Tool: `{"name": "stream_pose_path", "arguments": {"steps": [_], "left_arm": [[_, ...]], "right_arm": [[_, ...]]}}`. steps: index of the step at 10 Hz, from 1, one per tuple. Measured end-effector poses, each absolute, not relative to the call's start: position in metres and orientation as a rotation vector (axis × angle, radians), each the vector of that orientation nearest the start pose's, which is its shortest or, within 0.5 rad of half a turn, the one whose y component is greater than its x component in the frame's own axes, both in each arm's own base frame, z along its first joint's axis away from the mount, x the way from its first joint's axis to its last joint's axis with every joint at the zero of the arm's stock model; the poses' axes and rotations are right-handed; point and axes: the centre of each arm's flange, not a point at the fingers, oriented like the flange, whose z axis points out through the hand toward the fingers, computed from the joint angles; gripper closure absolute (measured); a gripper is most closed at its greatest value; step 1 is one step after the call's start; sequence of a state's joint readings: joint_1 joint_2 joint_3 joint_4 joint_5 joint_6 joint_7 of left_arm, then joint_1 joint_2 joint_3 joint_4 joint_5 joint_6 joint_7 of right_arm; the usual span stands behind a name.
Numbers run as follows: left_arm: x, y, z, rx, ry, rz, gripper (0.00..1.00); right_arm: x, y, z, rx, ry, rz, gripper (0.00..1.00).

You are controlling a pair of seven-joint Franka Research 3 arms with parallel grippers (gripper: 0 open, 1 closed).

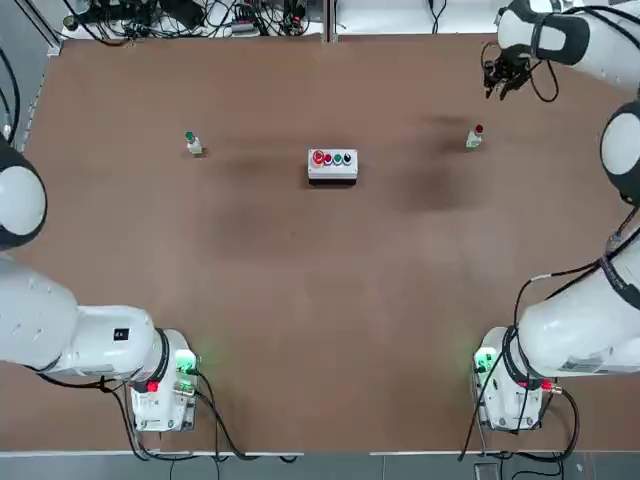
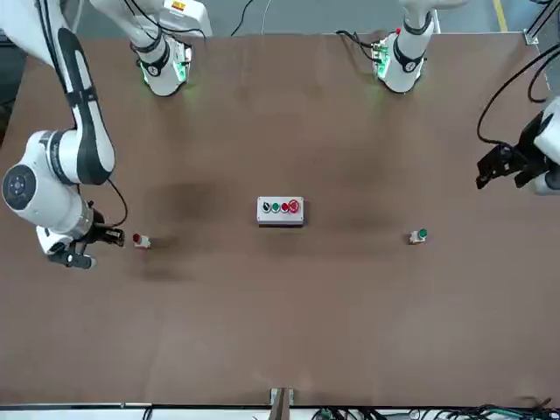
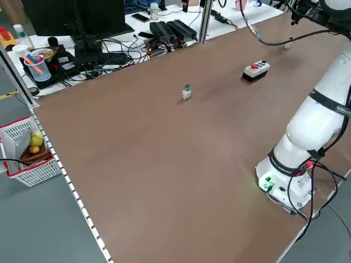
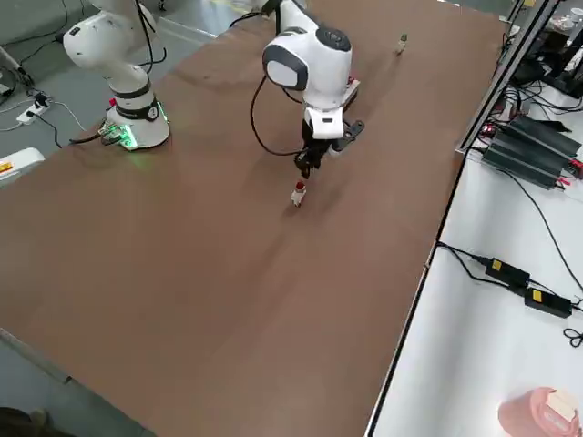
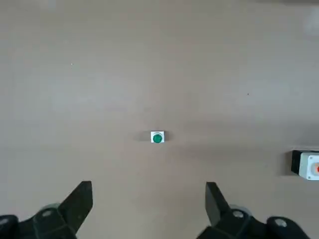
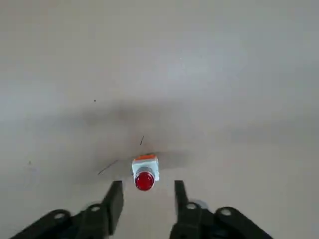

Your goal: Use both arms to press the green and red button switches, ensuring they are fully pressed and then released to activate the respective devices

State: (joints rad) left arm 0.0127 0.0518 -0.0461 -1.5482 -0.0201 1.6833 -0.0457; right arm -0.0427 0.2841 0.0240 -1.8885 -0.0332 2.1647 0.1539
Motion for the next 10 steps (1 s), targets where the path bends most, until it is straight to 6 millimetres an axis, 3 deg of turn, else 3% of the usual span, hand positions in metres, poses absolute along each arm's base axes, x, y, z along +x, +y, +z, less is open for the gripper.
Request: {"name": "stream_pose_path", "arguments": {"steps": [3,6,10], "left_arm": [[0.589,-0.019,0.616,-3.167,-0.024,-0.063,0.00],[0.588,-0.020,0.615,-3.167,-0.013,-0.020,0.00],[0.588,-0.020,0.616,-3.167,0.024,-0.022,0.00]], "right_arm": [[0.607,-0.010,0.405,-3.155,0.241,-0.025,0.00],[0.598,-0.009,0.446,-3.158,0.242,-0.010,0.00],[0.584,-0.006,0.537,-3.160,0.238,-0.089,0.00]]}}
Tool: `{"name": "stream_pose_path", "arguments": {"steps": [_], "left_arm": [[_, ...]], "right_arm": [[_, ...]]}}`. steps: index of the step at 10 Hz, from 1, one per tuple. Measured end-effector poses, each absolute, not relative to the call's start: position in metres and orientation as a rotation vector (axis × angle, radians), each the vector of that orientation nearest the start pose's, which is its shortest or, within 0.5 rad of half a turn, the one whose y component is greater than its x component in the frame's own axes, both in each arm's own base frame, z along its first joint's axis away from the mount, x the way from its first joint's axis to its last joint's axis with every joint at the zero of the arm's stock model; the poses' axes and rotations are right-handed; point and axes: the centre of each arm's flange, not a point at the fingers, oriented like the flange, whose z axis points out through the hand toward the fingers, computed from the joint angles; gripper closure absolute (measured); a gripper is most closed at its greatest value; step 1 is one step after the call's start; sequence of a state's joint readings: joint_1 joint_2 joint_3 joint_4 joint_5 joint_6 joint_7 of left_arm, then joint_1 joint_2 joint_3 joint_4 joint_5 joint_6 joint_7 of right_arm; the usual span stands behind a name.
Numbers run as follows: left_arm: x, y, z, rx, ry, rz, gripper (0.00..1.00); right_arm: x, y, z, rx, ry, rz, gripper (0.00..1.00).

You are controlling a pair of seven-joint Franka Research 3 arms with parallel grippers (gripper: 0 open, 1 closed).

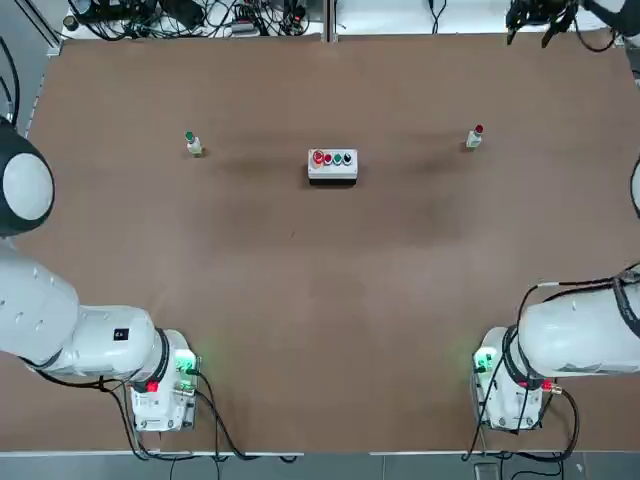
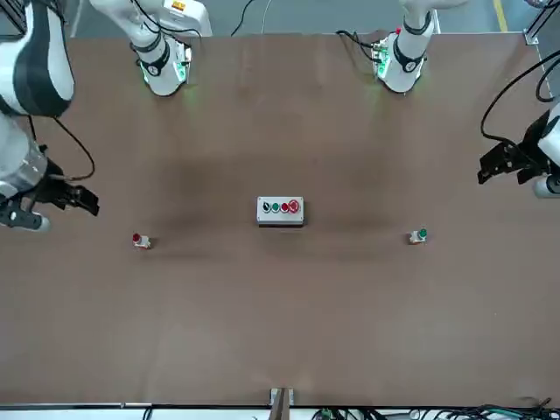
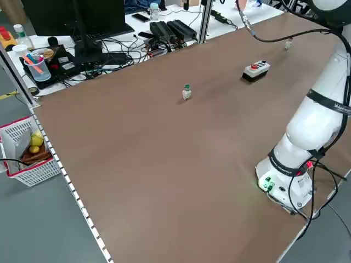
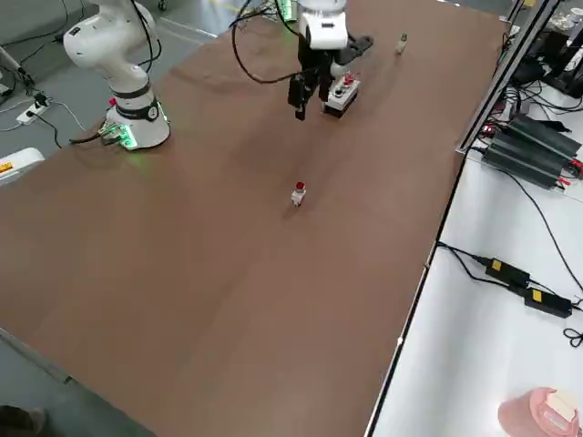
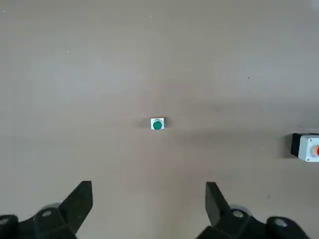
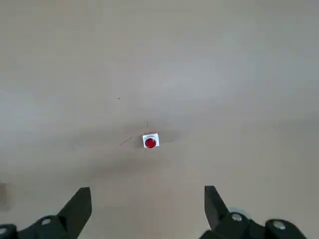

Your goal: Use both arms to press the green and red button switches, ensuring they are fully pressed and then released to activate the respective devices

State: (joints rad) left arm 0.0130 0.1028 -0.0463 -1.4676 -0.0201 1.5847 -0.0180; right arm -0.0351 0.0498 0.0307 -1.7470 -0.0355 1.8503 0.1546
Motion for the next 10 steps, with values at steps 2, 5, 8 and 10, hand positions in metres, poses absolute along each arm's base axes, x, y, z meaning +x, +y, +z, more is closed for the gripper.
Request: {"name": "stream_pose_path", "arguments": {"steps": [2,5,8,10], "left_arm": [[0.588,-0.019,0.616,-3.166,0.064,-0.023,0.00],[0.588,-0.017,0.616,-3.164,0.101,-0.023,0.00],[0.588,-0.017,0.616,-3.164,0.102,-0.024,0.00],[0.588,-0.017,0.616,-3.164,0.102,-0.024,0.00]], "right_arm": [[0.568,-0.003,0.578,-3.160,0.233,-0.131,0.00],[0.542,0.001,0.623,-3.163,0.231,-0.112,0.00],[0.537,0.002,0.635,-3.164,0.231,-0.102,0.00],[0.538,0.002,0.634,-3.161,0.231,-0.099,0.00]]}}
